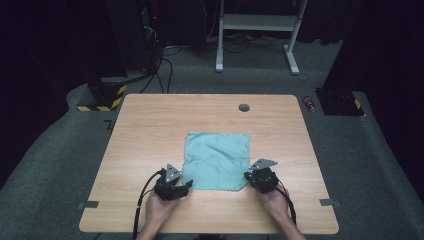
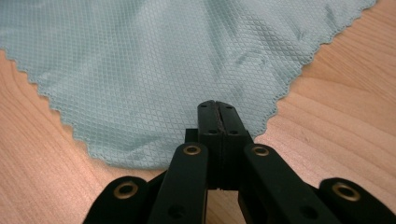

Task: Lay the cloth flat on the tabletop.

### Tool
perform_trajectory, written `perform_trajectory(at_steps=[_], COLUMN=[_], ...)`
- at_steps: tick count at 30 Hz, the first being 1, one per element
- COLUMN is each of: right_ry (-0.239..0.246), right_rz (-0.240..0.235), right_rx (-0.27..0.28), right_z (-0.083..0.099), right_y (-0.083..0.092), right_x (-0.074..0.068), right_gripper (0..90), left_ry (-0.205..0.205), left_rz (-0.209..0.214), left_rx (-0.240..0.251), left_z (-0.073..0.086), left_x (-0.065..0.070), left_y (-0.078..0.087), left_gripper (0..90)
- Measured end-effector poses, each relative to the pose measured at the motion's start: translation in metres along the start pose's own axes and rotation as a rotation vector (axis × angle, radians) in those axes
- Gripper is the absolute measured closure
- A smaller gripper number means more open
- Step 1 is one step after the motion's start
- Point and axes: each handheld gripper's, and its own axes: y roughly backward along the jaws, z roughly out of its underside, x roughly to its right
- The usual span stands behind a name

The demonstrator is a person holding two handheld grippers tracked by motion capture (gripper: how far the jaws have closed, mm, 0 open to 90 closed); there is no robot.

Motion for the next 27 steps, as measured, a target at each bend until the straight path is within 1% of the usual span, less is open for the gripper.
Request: perform_trajectory(at_steps=[2, 3, 4, 6, 7, 9, 10, 11, 12, 13, 14, 15, 16, 18, 19, 20, 21, 22, 24, 25, 27], right_ry=[-0.007, -0.005, 0.003, 0.035, 0.051, 0.065, 0.081, 0.096, 0.09, 0.071, 0.032, 0.017, -0.012, -0.033, -0.039, -0.022, -0.006, 0.0, 0.029, 0.044, 0.055], right_rz=[-0.019, -0.019, -0.018, -0.012, -0.011, -0.021, -0.026, -0.013, -0.005, -0.008, -0.004, 0.0, 0.009, 0.017, 0.016, 0.02, 0.015, 0.017, 0.031, 0.031, 0.028], right_rx=[0.0, 0.003, 0.007, 0.01, 0.008, -0.008, -0.022, -0.037, -0.043, -0.046, -0.05, -0.046, -0.041, -0.037, -0.04, -0.055, -0.046, -0.047, -0.065, -0.08, -0.097], right_z=[-0.004, -0.01, -0.016, -0.029, -0.039, -0.05, -0.05, -0.047, -0.042, -0.036, -0.026, -0.021, -0.014, -0.01, -0.009, -0.01, -0.01, -0.011, -0.015, -0.017, -0.022], right_y=[0.001, 0.003, 0.006, 0.008, 0.008, 0.004, 0.002, 0.002, 0.001, 0.001, 0.002, 0.002, 0.003, 0.002, 0.0, -0.003, -0.004, -0.005, -0.006, -0.007, -0.008], right_x=[0.001, 0.001, 0.0, -0.002, -0.005, -0.008, -0.01, -0.012, -0.011, -0.009, -0.005, -0.002, 0.0, 0.002, 0.002, 0.001, 0.001, -0.001, -0.004, -0.004, -0.004], right_gripper=[90.0, 90.0, 90.0, 90.0, 90.0, 90.0, 90.0, 87.2, 82.2, 79.7, 77.5, 75.4, 73.2, 72.4, 73.6, 78.2, 82.4, 87.6, 90.0, 90.0, 90.0], left_ry=[0.008, 0.009, 0.009, 0.007, 0.007, 0.008, 0.009, 0.009, 0.01, 0.011, 0.012, 0.011, 0.01, 0.01, 0.01, 0.01, 0.011, 0.01, 0.011, 0.011, 0.011], left_rz=[-0.005, -0.005, -0.006, -0.008, -0.009, -0.009, -0.01, -0.012, -0.012, -0.013, -0.013, -0.014, -0.015, -0.015, -0.015, -0.015, -0.016, -0.016, -0.016, -0.016, -0.016], left_rx=[-0.003, -0.004, -0.004, -0.006, -0.006, -0.007, -0.007, -0.005, -0.005, -0.005, -0.005, -0.005, -0.005, -0.005, -0.005, -0.005, -0.005, -0.005, -0.005, -0.005, -0.005], left_z=[0.0, 0.0, 0.0, 0.0, 0.0, 0.0, 0.0, 0.0, 0.0, 0.0, 0.0, 0.0, -0.001, -0.001, -0.001, -0.001, -0.001, -0.001, -0.001, -0.001, -0.001], left_x=[0.0, 0.0, 0.0, 0.0, 0.0, 0.0, 0.0, 0.0, 0.0, 0.0, 0.0, 0.0, 0.0, 0.0, 0.0, 0.0, 0.0, 0.0, 0.0, 0.0, 0.0], left_y=[0.0, 0.0, 0.0, 0.0, 0.0, 0.0, 0.0, 0.0, 0.0, 0.0, -0.001, -0.001, -0.001, -0.001, -0.001, -0.001, -0.001, -0.001, -0.001, -0.001, -0.001], left_gripper=[39.8, 38.9, 38.8, 38.0, 37.7, 37.6, 37.5, 37.2, 37.1, 37.0, 36.8, 36.6, 36.4, 36.3, 36.3, 36.2, 36.1, 36.1, 36.1, 36.1, 36.1])
